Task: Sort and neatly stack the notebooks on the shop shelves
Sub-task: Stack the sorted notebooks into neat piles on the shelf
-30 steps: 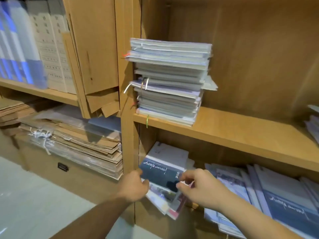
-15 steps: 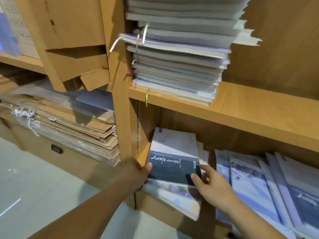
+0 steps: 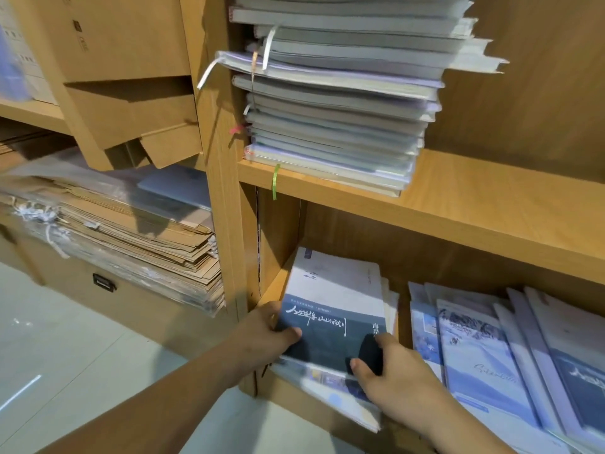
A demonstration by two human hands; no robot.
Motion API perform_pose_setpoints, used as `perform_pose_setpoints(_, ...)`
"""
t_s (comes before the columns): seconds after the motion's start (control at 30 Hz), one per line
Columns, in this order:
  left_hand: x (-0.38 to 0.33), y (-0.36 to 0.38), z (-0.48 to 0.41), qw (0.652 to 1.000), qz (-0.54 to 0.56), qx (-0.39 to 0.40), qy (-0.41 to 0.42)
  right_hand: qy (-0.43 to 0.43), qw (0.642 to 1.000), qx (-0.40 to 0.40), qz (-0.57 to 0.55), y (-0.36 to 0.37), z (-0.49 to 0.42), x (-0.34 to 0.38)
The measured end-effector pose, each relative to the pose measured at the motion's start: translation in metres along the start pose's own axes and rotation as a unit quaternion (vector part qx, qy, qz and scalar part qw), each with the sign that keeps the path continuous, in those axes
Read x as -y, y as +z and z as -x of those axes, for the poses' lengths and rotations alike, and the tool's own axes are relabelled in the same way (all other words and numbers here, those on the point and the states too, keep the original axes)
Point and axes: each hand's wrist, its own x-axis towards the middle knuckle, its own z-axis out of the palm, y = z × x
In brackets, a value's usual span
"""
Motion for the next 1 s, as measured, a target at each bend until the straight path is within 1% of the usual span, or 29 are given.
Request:
perform_pose_setpoints(0.07,-0.003,0.001,0.004,0.999,0.042,0.013,0.013,-0.001,1.000,0.003,0.009,-0.001,0.002,0.001)
perform_pose_setpoints(0.13,-0.006,0.002,0.008,0.998,0.058,0.026,0.021,0.000,1.000,-0.001,-0.002,-0.004,0.005,0.001)
perform_pose_setpoints(0.3,-0.006,-0.006,0.020,0.998,0.046,0.032,0.001,0.006,0.999,0.016,0.040,-0.001,0.014,0.006)
perform_pose_setpoints(0.43,0.000,-0.008,0.020,0.999,0.015,0.032,-0.017,0.020,0.999,0.032,0.009,0.004,0.021,0.010)
perform_pose_setpoints(0.5,0.004,-0.006,0.017,0.998,0.001,0.052,-0.029,0.030,0.999,0.036,0.002,0.008,0.024,0.010)
perform_pose_setpoints(0.6,0.002,-0.002,0.014,0.995,0.054,0.078,-0.032,0.039,0.998,0.052,-0.020,0.011,0.025,0.003)
perform_pose_setpoints(0.67,-0.001,-0.001,0.015,0.992,0.083,0.089,-0.020,0.052,0.996,0.072,-0.030,0.011,0.023,-0.003)
perform_pose_setpoints(0.7,-0.003,-0.002,0.017,0.992,0.090,0.091,-0.008,0.058,0.994,0.081,-0.046,0.012,0.023,-0.005)
perform_pose_setpoints(0.77,-0.009,-0.004,0.026,0.991,0.102,0.082,0.020,0.063,0.988,0.082,-0.118,0.014,0.024,-0.006)
perform_pose_setpoints(0.87,-0.021,-0.010,0.052,0.987,0.142,0.051,0.054,0.074,0.968,0.047,-0.235,0.010,0.032,-0.001)
perform_pose_setpoints(0.93,-0.029,-0.017,0.076,0.980,0.174,0.062,0.080,0.071,0.948,0.034,-0.310,0.001,0.047,0.004)
perform_pose_setpoints(1.0,-0.034,-0.023,0.106,0.975,0.185,0.076,0.096,0.063,0.935,0.023,-0.348,-0.014,0.071,0.009)
